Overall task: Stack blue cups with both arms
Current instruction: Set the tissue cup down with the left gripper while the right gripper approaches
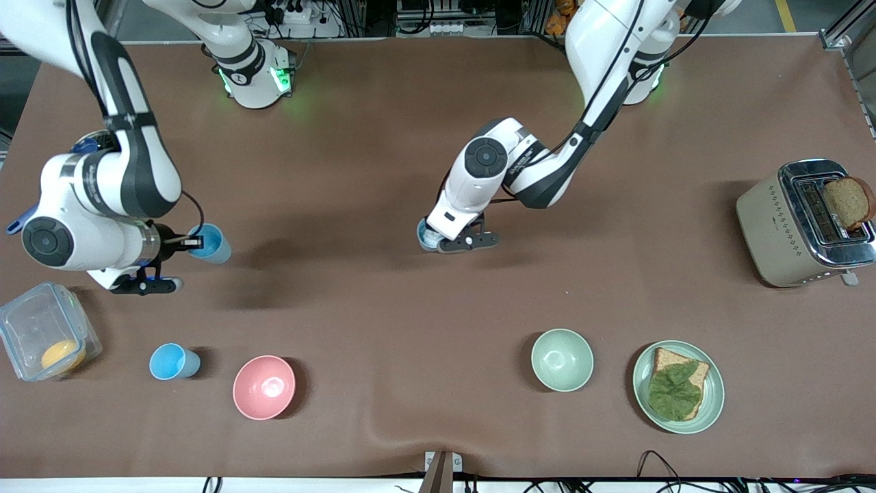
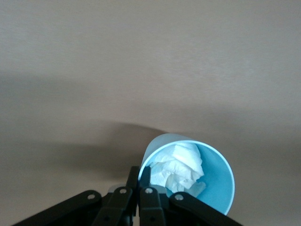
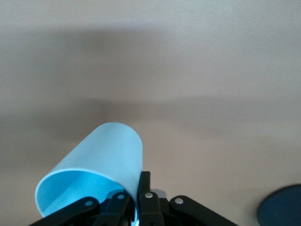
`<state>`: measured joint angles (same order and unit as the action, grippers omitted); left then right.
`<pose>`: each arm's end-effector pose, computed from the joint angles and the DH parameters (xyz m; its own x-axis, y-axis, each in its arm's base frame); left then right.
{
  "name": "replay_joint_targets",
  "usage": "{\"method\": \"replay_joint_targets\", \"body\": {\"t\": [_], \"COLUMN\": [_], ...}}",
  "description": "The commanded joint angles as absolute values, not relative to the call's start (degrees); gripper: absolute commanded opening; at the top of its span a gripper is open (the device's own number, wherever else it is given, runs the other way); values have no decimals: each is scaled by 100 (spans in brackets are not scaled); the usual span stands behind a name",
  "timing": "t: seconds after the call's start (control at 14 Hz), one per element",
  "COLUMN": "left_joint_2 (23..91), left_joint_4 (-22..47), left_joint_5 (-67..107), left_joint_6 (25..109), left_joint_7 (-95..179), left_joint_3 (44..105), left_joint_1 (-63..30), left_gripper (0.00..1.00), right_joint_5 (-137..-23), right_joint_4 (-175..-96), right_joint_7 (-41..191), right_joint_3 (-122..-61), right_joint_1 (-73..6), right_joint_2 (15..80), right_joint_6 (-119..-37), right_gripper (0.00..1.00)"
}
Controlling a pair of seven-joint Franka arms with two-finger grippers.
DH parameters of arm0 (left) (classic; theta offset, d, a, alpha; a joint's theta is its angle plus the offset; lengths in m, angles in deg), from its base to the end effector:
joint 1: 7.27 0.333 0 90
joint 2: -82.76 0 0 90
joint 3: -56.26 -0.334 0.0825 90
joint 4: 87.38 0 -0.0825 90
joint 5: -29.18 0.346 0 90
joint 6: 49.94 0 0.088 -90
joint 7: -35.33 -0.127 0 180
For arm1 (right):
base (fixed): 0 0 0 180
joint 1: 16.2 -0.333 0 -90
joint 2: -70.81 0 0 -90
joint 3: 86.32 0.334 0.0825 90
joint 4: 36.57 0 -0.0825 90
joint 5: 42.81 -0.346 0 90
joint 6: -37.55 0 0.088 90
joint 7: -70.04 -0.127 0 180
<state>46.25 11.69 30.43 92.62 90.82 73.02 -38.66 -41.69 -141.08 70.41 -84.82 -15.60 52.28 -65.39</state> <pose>0.4656 -0.4827 0.2625 0.9838 0.1730 -0.0478 0.1792 -0.9620 0.2061 0.5584 0.0058 0.3545 0.9387 0.0272 -0.3436 0.0311 -0.9995 0.0058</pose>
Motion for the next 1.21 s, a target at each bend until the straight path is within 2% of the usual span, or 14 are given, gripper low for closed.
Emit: {"method": "replay_joint_targets", "body": {"t": [0.0,0.14,0.21,0.29,0.36,0.5,1.14], "left_joint_2": [4382,4382,4382,4408,4461,4758,6841], "left_joint_4": [1035,1053,1053,1062,1053,1079,1027], "left_joint_5": [3225,3382,3453,3471,3515,3638,3840], "left_joint_6": [9613,9613,9605,9605,9579,9456,7357], "left_joint_7": [9403,9412,9465,9700,9946,10220,10011], "left_joint_3": [7060,6927,6927,6909,6909,6909,6733], "left_joint_1": [-4189,-4313,-4313,-4322,-4322,-4226,-3436], "left_gripper": [0,0,36,81,100,100,100], "right_joint_5": [-4455,-4501,-4606,-4824,-4870,-4896,-5371], "right_joint_4": [-13687,-13502,-13432,-13326,-13264,-13255,-13255], "right_joint_7": [6977,6977,6995,6978,6951,6689,4783], "right_joint_3": [-8474,-8456,-8447,-8430,-8430,-8430,-8421], "right_joint_1": [-1725,-1813,-1883,-1979,-2163,-2384,-4115], "right_joint_2": [5340,5507,5552,5604,5587,5526,5016], "right_joint_6": [-5819,-5493,-5326,-5176,-5166,-5245,-6421], "right_gripper": [0,0,0,0,0,0,0]}}
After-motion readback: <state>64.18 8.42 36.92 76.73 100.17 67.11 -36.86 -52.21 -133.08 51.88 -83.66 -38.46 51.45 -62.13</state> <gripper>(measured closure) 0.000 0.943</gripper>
